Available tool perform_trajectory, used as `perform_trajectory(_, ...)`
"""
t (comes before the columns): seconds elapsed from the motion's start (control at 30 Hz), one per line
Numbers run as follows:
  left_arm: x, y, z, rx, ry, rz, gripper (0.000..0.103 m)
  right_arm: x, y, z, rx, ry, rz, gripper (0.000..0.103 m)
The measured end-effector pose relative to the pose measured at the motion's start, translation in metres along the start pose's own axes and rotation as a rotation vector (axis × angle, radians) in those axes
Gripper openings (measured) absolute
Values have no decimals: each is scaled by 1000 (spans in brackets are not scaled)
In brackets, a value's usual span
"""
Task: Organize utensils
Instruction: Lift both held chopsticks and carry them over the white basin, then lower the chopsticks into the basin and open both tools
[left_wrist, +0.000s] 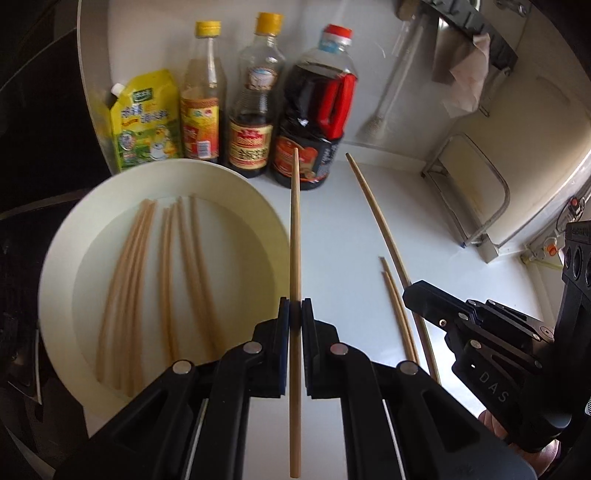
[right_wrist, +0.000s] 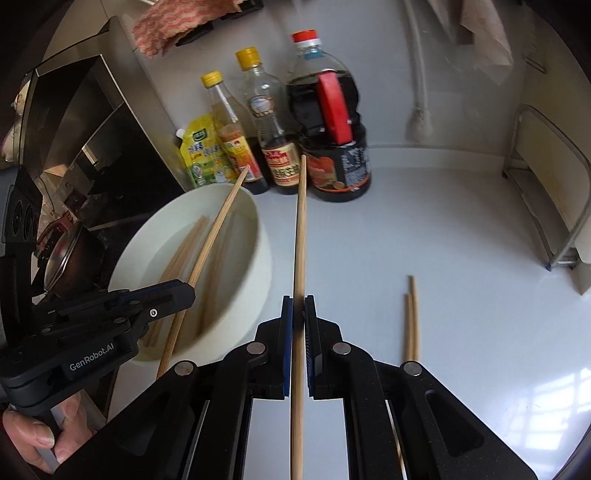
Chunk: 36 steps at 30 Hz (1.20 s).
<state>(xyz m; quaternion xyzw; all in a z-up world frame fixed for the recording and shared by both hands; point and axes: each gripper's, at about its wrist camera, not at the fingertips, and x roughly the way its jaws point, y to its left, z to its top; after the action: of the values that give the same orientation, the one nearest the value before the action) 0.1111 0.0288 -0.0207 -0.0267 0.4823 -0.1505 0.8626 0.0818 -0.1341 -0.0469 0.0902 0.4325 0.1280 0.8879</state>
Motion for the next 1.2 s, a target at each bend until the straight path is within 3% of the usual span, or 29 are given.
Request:
perform_trajectory(0.2,-11,75,18,-53,-18,78,7,42,64,33,-28,24,57,6)
perform_trajectory(0.43,7,131,24,-70,30,97,7,92,112,41,-26,112,57,6)
perform_trajectory(0.8,52,159,25,-50,140,71,7,144,118,37,24,231,-23,6)
perform_trajectory(1.03,60,162,26,-53,159,62,8,152,114,34,41,253,-40,6)
perform_trajectory(1.2,55,165,26,-59,140,72,33,147,112,35,43,235,-43,7)
